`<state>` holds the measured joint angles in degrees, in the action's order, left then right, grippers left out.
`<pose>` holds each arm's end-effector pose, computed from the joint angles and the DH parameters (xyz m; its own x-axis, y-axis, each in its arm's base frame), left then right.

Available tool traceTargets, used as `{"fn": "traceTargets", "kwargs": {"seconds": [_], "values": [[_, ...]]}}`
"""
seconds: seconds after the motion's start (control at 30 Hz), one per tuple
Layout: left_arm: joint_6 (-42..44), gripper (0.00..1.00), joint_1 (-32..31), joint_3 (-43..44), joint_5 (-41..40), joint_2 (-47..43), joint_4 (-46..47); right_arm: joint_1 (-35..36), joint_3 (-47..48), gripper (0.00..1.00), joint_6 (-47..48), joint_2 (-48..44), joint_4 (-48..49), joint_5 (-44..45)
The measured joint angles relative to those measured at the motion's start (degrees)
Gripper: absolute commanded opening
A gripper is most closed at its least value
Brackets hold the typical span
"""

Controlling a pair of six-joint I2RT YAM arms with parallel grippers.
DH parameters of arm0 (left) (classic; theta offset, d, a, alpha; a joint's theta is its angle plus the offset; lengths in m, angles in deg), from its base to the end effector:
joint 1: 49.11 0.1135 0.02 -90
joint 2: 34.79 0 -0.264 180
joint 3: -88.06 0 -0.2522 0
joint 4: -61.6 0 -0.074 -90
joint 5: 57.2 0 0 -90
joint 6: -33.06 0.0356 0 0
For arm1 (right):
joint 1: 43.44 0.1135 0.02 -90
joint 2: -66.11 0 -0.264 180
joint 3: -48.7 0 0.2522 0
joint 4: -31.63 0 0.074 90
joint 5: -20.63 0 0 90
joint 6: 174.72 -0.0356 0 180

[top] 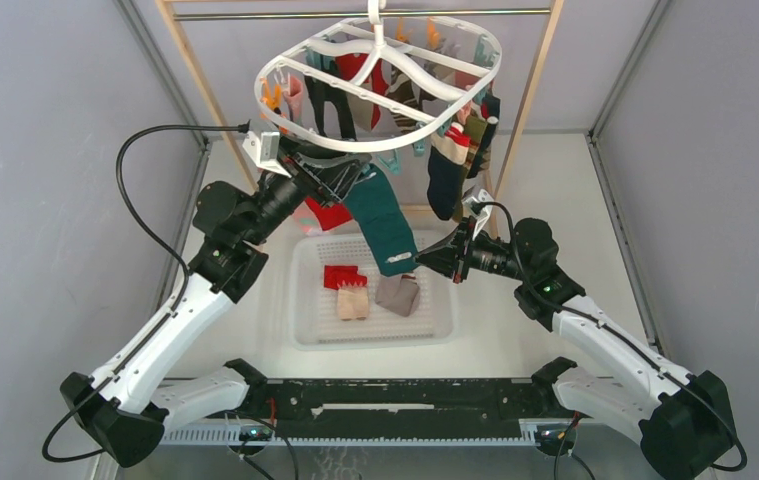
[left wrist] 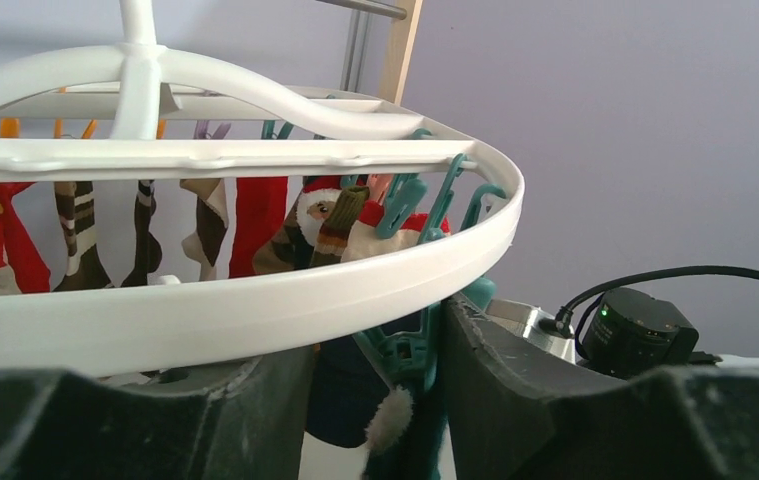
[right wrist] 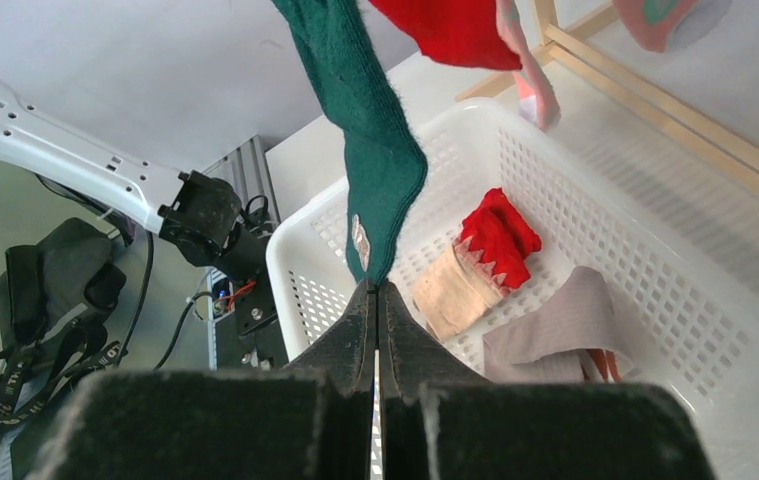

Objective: Remove the socks clipped to the hanger
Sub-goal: Remove the sock from the hanger.

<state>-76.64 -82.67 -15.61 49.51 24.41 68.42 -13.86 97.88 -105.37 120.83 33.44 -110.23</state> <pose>0.1815 -0.1327 0.4584 0.0662 -0.4313 -0.8998 0.8187 0.5390 -0.1982 0.1792 0.1285 0.2981 -0.3848 0.0883 -0.9188 -0.8607 0.3252 0.3917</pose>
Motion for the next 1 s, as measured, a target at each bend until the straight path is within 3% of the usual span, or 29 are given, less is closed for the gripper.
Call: {"fn": "traceTargets", "kwargs": {"seconds": [0.2,0.4,0.57,0.83,1.0], "values": [[-0.44,0.41,0.0,0.0,0.04,0.07,0.24,0.0,0.0,0.0,0.24,0.0,-0.02,-0.17],[-0.96,0.18,0.0,0.0,0.52,0.28,1.07,-0.13,0.0,0.0,0.68,0.0,-0.26,-0.17],[-1.27,0.07,0.0,0.0,1.11,0.76,1.22,-0.31,0.0,0.0,0.98,0.0,-1.05,-0.2],[-1.33,0.13,0.0,0.0,1.55,0.92,1.2,-0.37,0.0,0.0,1.14,0.0,-2.19,-0.22],[-1.2,0.39,0.0,-0.2,1.44,0.76,1.03,-0.37,0.0,0.0,1.14,-0.13,-2.43,-0.22]]}}
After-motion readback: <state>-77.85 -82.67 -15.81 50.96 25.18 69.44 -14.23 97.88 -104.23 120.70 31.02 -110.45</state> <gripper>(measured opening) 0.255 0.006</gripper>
